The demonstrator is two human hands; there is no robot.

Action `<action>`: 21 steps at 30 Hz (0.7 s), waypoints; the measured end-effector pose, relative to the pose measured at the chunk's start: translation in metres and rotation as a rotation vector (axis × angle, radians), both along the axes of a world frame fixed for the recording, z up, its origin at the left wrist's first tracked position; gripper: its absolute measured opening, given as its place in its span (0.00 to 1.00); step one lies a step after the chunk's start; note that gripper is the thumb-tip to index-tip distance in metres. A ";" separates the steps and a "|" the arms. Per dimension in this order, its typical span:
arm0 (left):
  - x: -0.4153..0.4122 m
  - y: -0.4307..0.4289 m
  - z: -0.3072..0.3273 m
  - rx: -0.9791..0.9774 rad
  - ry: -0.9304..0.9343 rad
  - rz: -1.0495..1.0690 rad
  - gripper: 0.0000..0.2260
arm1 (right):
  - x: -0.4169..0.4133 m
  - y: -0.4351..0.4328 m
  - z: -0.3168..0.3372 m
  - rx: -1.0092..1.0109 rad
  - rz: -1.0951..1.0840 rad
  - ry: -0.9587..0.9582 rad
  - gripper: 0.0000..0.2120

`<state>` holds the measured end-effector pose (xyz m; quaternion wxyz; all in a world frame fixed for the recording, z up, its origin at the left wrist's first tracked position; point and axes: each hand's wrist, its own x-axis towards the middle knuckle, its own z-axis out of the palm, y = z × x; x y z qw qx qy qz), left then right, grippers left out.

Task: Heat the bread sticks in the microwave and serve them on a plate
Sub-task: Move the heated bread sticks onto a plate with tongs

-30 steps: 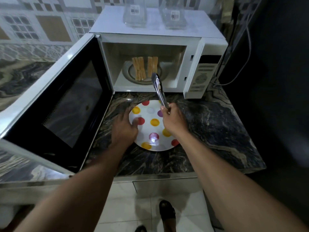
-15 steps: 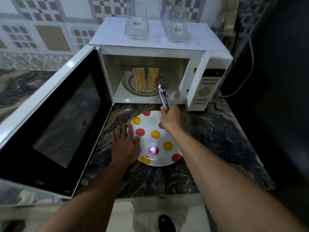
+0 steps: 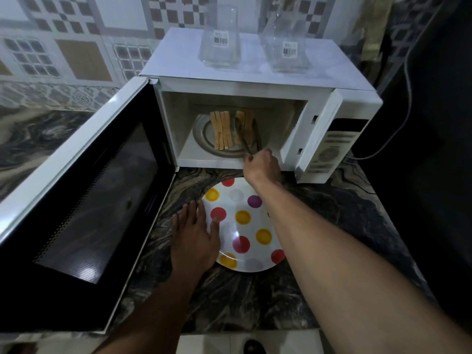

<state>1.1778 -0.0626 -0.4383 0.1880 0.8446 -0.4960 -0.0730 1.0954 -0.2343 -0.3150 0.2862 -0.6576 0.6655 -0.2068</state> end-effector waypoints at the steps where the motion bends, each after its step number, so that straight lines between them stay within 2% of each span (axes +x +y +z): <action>1: 0.000 0.000 0.000 -0.002 0.003 0.003 0.35 | 0.003 -0.003 0.000 0.003 -0.016 -0.010 0.16; 11: -0.001 0.000 0.001 -0.028 0.020 0.019 0.33 | 0.010 -0.023 0.005 0.004 0.072 0.106 0.08; 17: -0.001 -0.001 0.001 -0.016 0.022 0.023 0.32 | 0.013 -0.025 0.002 -0.056 0.034 0.110 0.08; 21: 0.000 -0.001 -0.001 -0.020 0.019 0.026 0.32 | 0.012 -0.026 0.001 -0.033 0.092 0.122 0.07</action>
